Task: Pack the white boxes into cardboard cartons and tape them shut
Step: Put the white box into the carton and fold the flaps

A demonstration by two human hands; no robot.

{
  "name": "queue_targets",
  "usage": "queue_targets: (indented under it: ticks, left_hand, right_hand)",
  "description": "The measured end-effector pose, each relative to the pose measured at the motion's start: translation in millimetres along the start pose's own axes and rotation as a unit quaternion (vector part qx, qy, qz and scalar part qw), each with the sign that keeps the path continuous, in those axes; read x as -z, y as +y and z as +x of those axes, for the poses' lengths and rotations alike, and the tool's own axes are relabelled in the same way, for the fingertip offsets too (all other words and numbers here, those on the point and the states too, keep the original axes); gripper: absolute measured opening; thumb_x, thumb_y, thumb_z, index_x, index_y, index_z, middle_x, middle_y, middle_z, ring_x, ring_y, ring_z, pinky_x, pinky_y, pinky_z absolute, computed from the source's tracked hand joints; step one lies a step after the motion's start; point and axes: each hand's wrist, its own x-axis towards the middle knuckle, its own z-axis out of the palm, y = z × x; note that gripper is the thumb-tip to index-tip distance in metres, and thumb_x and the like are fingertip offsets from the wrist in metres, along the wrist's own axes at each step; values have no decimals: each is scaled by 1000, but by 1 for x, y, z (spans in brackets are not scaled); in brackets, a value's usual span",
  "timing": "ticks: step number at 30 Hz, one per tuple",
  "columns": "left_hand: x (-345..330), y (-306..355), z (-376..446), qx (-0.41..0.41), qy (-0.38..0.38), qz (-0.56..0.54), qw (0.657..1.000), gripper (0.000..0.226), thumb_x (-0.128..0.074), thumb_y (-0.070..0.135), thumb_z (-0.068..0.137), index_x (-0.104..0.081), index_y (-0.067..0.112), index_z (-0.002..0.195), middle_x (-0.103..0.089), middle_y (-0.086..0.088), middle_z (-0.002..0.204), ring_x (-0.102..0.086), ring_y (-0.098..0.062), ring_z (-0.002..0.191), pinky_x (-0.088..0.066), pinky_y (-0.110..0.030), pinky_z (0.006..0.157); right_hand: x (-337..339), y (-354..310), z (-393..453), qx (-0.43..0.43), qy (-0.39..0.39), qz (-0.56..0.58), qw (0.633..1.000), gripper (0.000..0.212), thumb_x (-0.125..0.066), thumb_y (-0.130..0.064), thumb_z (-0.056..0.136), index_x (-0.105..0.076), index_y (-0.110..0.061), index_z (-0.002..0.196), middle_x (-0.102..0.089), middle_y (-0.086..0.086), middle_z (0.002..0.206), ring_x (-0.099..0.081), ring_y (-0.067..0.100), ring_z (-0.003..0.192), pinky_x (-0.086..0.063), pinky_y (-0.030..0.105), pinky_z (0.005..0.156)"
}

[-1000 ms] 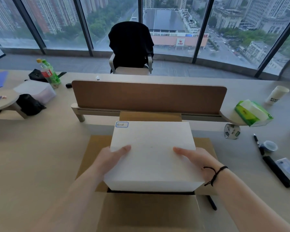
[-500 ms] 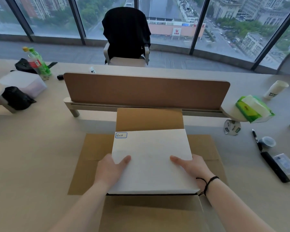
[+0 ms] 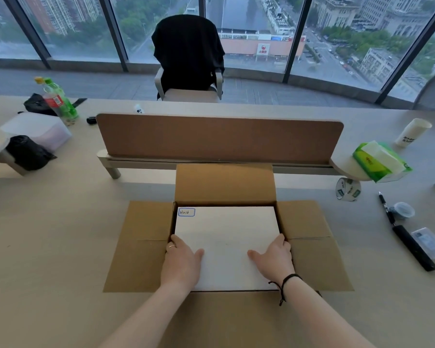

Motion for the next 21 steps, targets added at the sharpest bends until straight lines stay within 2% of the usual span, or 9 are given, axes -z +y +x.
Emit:
queue_targets:
  ticks: [4,6,8,11,13,16,18,21]
  left_hand:
    - [0,-5,-7,-5,-2,-11,1000,89,-45,51,102,-2,-3,158,-27,-20,159,-39,-30,143,-41,-34,106]
    - [0,-7,-10,-8,-2,-16,1000,88,-47,51,102,-4,-1,158,-26,-18,160,-37,-29,145,-40,-34,107]
    - [-1,-11,-14,-27,6,-10,1000,80,-49,48,102,-16,2,157,-24,-15,161,-32,-26,147,-38,-33,108]
    - [-4,-11,-15,-106,46,33,993,47,-52,42,101,-50,13,138,-10,-9,167,-6,-22,156,-30,-31,116]
    - [-1,-9,-14,-124,52,47,990,49,-52,44,101,-52,16,141,-7,-4,169,2,-20,156,-21,-32,122]
    - [6,-16,-3,-113,65,80,988,57,-51,52,98,-47,24,148,-18,-7,167,-8,-24,156,-15,-37,125]
    - [13,-26,4,-92,72,81,990,56,-53,54,95,-51,26,144,-26,-11,164,-14,-25,154,-19,-39,123]
    - [29,-43,9,-31,97,12,995,53,-60,51,92,-57,27,139,-33,-12,161,-25,-25,151,-29,-40,119]
  right_hand:
    - [-1,8,-8,20,17,20,999,109,-73,-47,86,-5,0,157,-26,18,157,-33,30,143,-33,38,116]
    - [-1,9,-14,32,28,3,999,103,-70,-48,88,-10,-2,157,-27,17,156,-36,30,141,-35,37,113]
    - [-4,9,-20,60,55,-33,996,81,-66,-47,92,-27,-6,151,-27,15,155,-37,30,139,-37,37,112]
    - [-8,8,-29,120,78,-150,978,58,-51,-50,99,-43,-13,143,-19,11,162,-17,25,151,-20,33,122]
    - [-10,8,-28,146,84,-176,970,51,-49,-51,98,-50,-15,134,-30,6,156,-25,21,146,-23,31,121]
    - [-4,7,-25,160,73,-181,968,46,-54,-49,96,-55,-15,127,-39,3,149,-36,19,139,-28,29,117]
    - [5,8,-21,169,64,-190,965,47,-55,-46,96,-54,-14,131,-39,3,150,-32,19,142,-25,29,117]
    - [22,16,-11,182,81,-209,957,54,-57,-48,94,-50,-18,138,-39,3,151,-29,22,143,-24,33,117]
